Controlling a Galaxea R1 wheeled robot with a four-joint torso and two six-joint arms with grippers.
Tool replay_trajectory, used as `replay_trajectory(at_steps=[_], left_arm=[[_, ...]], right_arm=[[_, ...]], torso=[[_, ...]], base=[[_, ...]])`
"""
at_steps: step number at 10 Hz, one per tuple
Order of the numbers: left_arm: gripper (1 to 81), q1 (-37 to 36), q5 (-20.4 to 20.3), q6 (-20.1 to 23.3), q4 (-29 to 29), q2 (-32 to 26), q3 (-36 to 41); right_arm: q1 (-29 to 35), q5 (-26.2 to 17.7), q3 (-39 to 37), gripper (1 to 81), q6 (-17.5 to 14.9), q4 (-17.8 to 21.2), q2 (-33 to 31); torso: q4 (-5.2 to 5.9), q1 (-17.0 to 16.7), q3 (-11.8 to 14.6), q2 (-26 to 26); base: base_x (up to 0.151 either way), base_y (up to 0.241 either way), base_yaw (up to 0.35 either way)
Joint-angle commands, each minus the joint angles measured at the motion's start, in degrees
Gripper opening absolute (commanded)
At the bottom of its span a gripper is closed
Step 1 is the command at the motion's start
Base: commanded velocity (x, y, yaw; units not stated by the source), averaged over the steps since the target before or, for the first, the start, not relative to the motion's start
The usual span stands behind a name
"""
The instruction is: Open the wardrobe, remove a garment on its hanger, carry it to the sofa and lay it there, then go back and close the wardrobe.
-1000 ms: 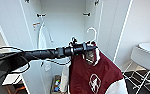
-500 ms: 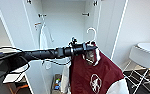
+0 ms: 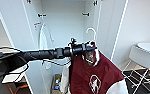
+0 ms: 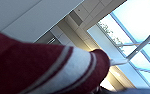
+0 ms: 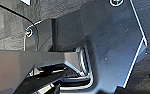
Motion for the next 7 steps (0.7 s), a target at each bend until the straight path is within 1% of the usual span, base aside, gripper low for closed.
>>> replay_trajectory(at_steps=[1,3,4,5,7], left_arm=[[1.0,-8.10,-2.41,3.83,-1.58,-1.82,3.30],[1.0,-4.15,-6.10,5.94,-1.58,-4.37,4.45],[1.0,-2.74,-6.54,6.21,-1.58,-5.78,5.06],[1.0,-1.51,-6.63,7.43,-1.58,-8.13,6.81],[1.0,0.16,-6.71,7.96,-1.49,-11.40,8.58]], right_arm=[[1.73,-2.39,0.33,81.1,-0.04,-0.07,0.07],[1.82,-2.39,0.33,81.1,-0.04,-0.07,0.25],[1.82,-2.39,0.33,81.1,-0.04,-0.07,0.34],[1.82,-2.39,0.33,81.1,-0.04,-0.07,0.34],[1.81,-2.39,0.33,81.1,-0.04,-0.15,0.34]], torso=[[0.00,0.00,0.00,0.00],[0.00,0.00,0.00,0.00],[0.00,0.00,0.00,0.00],[0.00,0.00,0.00,0.00],[0.00,0.00,0.00,0.00]], base=[[0.000,0.000,0.000],[0.000,0.000,0.000],[0.000,0.000,0.000],[0.000,0.000,0.000],[0.000,0.000,0.000]])
